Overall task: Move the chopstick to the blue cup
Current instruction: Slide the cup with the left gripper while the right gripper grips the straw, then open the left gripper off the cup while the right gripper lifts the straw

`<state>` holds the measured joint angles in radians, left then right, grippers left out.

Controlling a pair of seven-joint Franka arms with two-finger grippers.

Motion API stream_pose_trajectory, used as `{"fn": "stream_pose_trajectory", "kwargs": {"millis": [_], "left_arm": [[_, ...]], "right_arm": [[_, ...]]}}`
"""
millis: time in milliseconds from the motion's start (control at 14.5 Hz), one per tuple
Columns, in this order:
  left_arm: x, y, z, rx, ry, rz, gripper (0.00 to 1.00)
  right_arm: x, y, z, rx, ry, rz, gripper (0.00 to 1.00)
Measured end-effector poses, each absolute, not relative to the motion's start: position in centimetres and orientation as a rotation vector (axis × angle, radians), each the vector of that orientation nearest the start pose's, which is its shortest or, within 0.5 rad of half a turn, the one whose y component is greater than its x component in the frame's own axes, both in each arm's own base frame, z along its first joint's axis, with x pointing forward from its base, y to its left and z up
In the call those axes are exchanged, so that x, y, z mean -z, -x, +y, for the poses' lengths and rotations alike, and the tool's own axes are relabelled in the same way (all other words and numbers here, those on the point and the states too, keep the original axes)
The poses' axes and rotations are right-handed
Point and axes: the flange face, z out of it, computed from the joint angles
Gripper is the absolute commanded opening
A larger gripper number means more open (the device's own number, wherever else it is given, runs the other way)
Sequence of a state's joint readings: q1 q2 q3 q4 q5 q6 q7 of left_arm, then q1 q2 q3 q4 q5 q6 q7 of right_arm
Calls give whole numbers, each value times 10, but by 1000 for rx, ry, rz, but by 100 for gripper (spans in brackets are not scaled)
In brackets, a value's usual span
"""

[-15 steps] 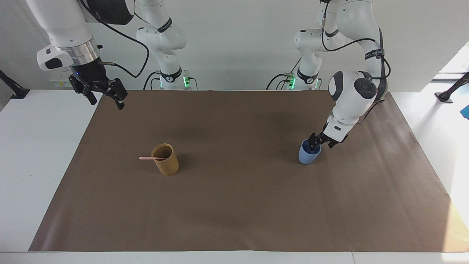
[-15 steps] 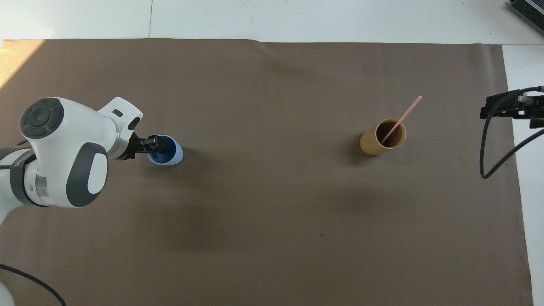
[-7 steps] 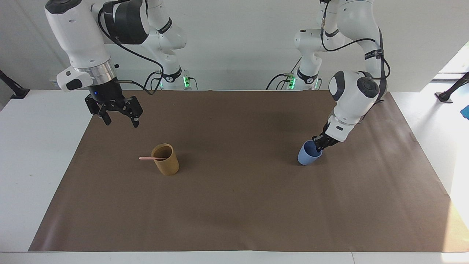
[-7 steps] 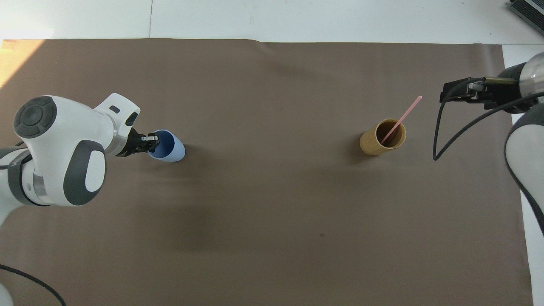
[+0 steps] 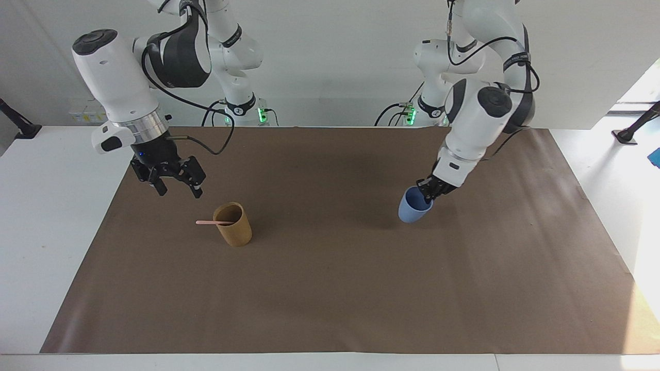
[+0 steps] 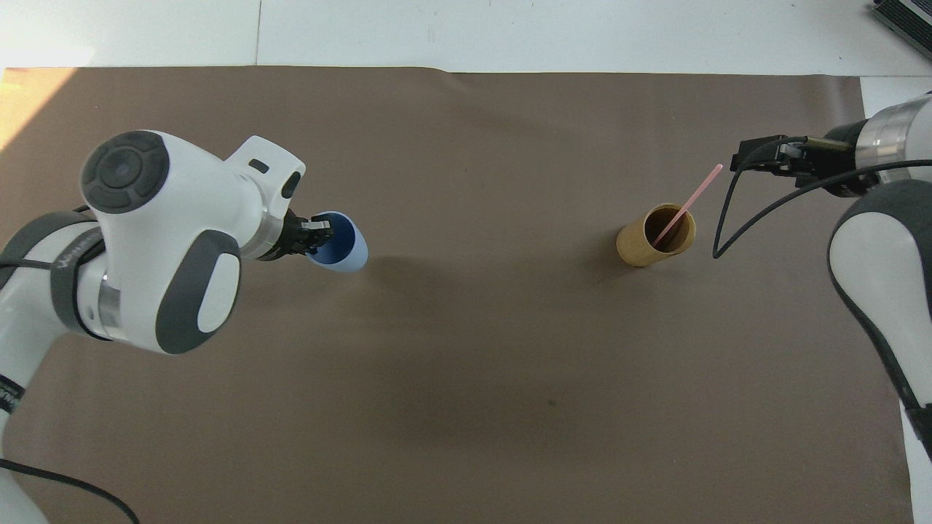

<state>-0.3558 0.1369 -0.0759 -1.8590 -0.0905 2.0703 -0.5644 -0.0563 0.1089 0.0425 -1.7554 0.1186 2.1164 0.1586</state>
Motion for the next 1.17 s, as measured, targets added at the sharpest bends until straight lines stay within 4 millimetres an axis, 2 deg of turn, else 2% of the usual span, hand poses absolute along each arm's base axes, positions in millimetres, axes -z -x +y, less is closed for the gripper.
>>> {"fn": "stream_pose_trajectory", "kwargs": {"millis": [138,206,344,619,825,894,962,1031,1100,1169], "left_arm": [[-445,-522,-316,54,3245,-295,0],[-437,-512,-339,69,3235,-291,0],[-420,-502,-365,75,3226,-260,0],[-402,-508,-370,99,3228,-253,0],[-393,-513,-370,131,3223,-240,0],[-391,-514,-371,136,3225,-241,0],[-390,-515,-371,138,3226,-241,0],[-389,-515,-371,138,3226,-242,0],[-388,-515,-371,137,3225,-242,0],[-387,-515,-371,135,3224,-241,15]], "right_arm": [[-498,-620,-5,386,2946,359,99],[-489,-621,-5,393,2927,377,90],[-478,-624,-5,430,2896,403,61],[-467,-628,0,489,2886,402,59],[-463,-629,8,506,2884,386,49],[-463,-629,10,506,2884,381,43],[-463,-629,11,506,2884,377,29],[-463,-629,12,506,2884,376,5],[-463,-629,13,506,2884,375,0],[-463,-629,13,506,2884,372,0]]}}
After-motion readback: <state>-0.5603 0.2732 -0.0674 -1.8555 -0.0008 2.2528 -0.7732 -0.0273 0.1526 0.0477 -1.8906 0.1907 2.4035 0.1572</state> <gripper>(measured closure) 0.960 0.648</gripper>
